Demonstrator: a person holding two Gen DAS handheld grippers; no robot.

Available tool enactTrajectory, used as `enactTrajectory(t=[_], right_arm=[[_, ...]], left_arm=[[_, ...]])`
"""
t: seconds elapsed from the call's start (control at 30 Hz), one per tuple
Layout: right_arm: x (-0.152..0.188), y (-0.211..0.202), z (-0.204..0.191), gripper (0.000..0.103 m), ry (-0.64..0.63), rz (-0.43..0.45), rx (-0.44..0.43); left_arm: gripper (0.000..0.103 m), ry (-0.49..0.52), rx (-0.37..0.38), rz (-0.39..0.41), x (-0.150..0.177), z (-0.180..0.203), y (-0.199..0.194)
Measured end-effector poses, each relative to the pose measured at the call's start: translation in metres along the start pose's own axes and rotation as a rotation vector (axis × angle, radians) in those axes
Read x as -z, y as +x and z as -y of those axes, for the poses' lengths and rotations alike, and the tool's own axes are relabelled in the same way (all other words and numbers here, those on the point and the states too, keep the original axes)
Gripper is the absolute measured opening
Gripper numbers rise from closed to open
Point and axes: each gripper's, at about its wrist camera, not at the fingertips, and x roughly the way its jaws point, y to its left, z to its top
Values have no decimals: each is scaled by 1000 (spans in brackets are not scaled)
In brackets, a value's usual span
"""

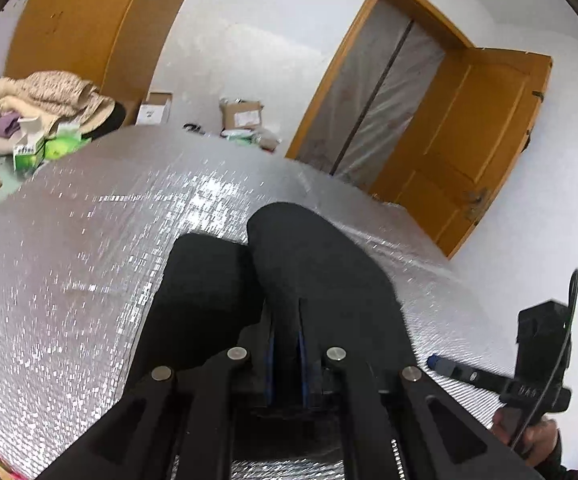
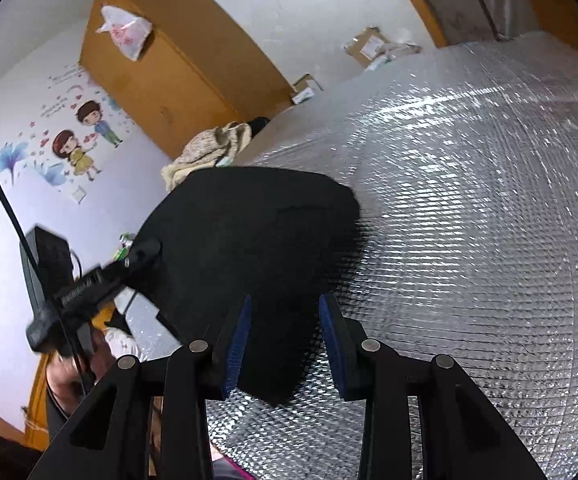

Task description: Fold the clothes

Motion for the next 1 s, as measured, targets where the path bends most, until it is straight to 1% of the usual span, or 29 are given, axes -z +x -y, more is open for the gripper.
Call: enactTrajectory(t=[0.17, 0.37, 0.47, 0.5, 0.57, 0.7, 0.77, 0.83, 0.93, 1.0], right_arm=[[9, -2, -11, 38, -55, -6, -17], [15, -3, 1, 38, -6, -12, -3], [14, -7, 6, 38, 5, -1, 3], [14, -8, 6, 38, 6, 3, 3], [14, -9, 5, 38, 0, 8, -4], [12, -6, 2, 38, -18, 4, -15], [10, 1, 0, 38, -23, -11, -17], [7, 8, -3, 38, -32, -26, -16], [-2, 17, -10, 38, -58, -31, -10], [-12, 23, -15, 38, -73, -19, -5]], left_arm=[[9, 21, 63, 25, -17, 19, -3], [9, 79, 159, 66, -44, 56, -12], [9, 103, 171, 118, -56, 66, -24], [9, 95, 161, 135, -58, 62, -28], [9, 56, 108, 143, -56, 41, -30], [9, -82, -46, 52, -31, -27, -9], [9, -145, -111, -11, -11, -58, 9], [9, -195, -136, -66, 9, -79, 24], [9, -200, -139, -64, 22, -82, 28], [9, -184, -146, -63, 19, -77, 29]])
